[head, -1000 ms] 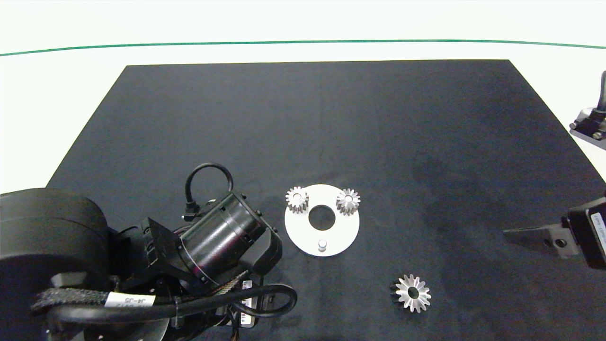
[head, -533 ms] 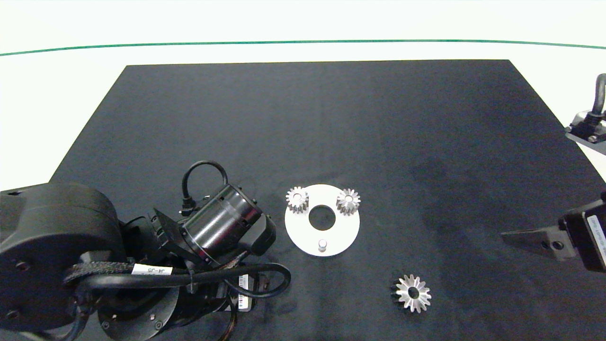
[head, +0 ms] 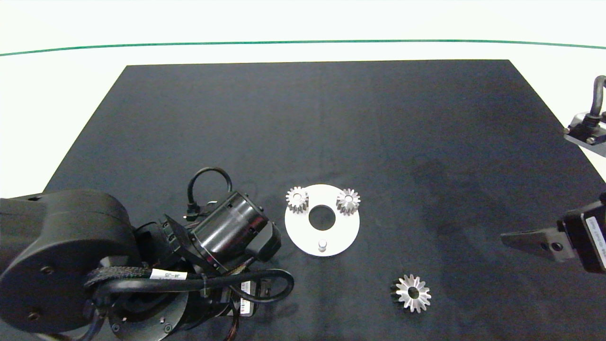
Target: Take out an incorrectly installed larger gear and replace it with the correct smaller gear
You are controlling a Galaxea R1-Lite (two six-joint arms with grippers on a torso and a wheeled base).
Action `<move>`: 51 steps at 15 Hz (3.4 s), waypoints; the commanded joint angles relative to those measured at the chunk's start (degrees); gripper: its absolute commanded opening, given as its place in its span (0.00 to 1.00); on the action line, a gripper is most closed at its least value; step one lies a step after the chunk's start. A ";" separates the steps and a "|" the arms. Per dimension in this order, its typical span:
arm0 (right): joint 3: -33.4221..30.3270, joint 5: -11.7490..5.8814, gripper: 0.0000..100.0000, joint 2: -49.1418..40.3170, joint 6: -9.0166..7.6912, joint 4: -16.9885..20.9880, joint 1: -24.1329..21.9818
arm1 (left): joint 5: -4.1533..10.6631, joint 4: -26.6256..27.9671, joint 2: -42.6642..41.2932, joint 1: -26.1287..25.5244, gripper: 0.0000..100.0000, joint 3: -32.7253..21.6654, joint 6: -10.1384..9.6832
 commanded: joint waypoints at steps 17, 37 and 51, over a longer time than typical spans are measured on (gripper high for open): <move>0.28 -0.10 1.00 0.08 0.05 0.22 0.14 | 0.32 -0.81 2.54 -0.23 0.72 0.49 -0.54; 1.07 -0.28 1.00 -0.01 0.05 -0.83 0.22 | 0.50 -3.27 2.80 -0.41 0.32 1.63 -0.45; 1.25 0.07 1.00 -0.54 -0.75 -2.24 0.31 | 0.68 -3.97 1.83 -0.41 0.16 1.55 -0.01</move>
